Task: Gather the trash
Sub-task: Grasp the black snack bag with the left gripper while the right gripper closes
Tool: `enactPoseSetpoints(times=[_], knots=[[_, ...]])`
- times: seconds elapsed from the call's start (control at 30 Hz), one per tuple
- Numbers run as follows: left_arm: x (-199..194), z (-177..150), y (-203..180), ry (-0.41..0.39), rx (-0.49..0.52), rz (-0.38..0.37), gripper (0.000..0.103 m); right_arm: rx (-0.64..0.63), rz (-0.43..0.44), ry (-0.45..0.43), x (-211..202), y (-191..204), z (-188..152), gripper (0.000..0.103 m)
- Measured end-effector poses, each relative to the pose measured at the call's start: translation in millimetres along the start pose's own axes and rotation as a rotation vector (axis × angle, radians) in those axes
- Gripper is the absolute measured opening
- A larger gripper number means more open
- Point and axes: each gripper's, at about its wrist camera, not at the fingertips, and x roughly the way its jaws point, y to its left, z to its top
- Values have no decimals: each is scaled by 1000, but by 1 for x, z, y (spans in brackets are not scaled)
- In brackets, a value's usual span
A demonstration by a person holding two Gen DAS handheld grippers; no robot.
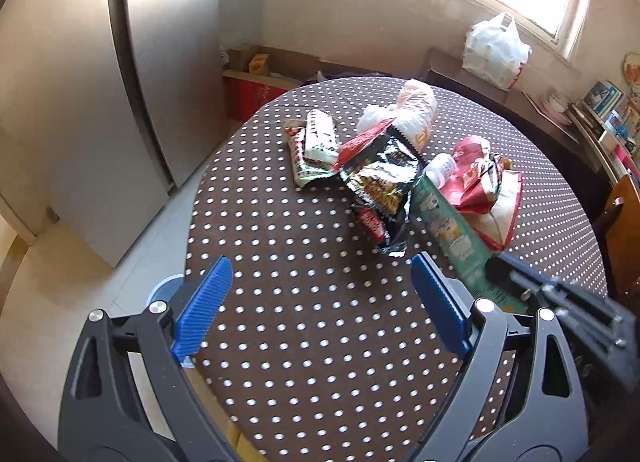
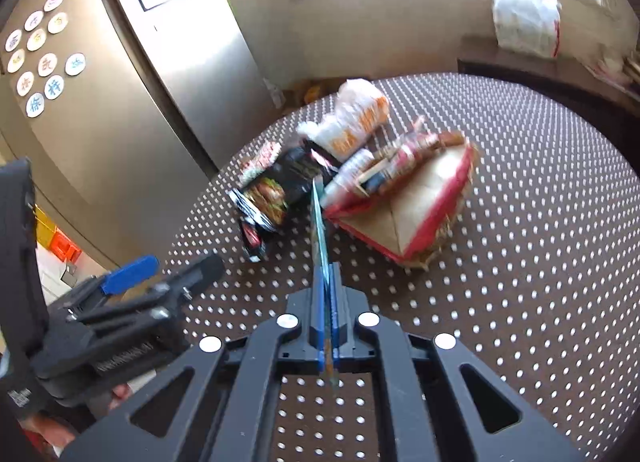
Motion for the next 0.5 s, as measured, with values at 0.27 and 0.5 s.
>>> enactPoseSetpoints(times=[0.27, 0.5], knots=[[9, 10, -7, -17, 28, -24, 89, 72, -1, -92, -32, -11, -1, 3], [21, 28, -3, -39, 19, -56, 83, 122, -8, -198, -70, -21, 10, 2]])
